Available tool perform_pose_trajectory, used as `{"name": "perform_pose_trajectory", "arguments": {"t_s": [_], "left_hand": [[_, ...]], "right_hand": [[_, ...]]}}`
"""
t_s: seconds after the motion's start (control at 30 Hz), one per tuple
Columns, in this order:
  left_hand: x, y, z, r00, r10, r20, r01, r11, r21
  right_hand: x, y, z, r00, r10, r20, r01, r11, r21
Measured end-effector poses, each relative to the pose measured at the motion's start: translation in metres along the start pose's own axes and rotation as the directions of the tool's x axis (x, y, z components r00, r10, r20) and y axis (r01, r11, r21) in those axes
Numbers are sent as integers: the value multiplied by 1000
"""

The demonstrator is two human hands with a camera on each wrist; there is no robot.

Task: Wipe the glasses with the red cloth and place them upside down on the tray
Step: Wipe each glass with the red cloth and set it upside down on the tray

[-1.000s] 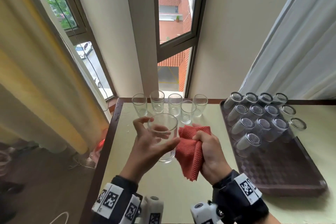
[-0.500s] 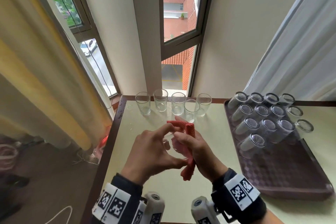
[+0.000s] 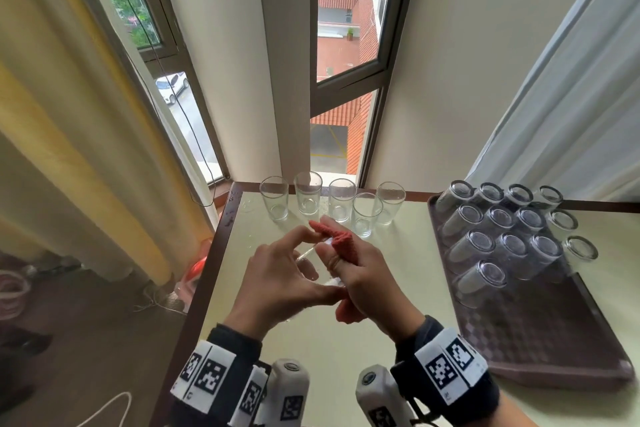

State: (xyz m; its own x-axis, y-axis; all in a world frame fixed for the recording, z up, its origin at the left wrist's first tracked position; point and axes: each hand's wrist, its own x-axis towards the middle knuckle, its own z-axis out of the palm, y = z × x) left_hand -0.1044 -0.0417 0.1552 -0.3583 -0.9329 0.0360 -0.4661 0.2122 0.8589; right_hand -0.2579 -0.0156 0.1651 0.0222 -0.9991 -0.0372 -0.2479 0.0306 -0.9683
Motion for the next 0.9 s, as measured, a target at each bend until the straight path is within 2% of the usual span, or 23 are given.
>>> {"name": "perform_pose_trajectory", "arguments": {"t_s": [0.1, 0.2, 0.37, 0.43, 0.63, 0.73, 0.83, 0.9], "left_hand": [[0, -8, 4, 996, -61, -60, 57, 996, -67], [-1, -12, 6, 993, -91, -79, 83, 991, -105], [-5, -6, 9, 992, -106, -74, 93, 983, -158], [-5, -7, 10, 994, -99, -45, 89, 978, -187], [-7, -17, 0, 988, -149, 35, 151, 910, -386], [-5, -18, -5, 982, -177, 57, 185, 898, -400], [-4, -16, -9, 973, -191, 131, 228, 888, -398], [-7, -14, -4, 983, -162, 88, 183, 919, -349]], "right_hand": [[3, -1, 2, 992, -115, -55, 108, 988, -113], [6, 0, 3, 983, -160, -87, 144, 976, -163], [2, 4, 7, 955, -274, -110, 244, 942, -230], [1, 9, 8, 963, -260, -72, 232, 935, -268], [2, 21, 7, 979, -187, 79, 193, 978, -73], [0, 21, 4, 980, -183, 83, 187, 981, -44], [1, 20, 4, 977, -180, 116, 183, 983, -18], [2, 20, 5, 972, -194, 136, 193, 981, 20]]}}
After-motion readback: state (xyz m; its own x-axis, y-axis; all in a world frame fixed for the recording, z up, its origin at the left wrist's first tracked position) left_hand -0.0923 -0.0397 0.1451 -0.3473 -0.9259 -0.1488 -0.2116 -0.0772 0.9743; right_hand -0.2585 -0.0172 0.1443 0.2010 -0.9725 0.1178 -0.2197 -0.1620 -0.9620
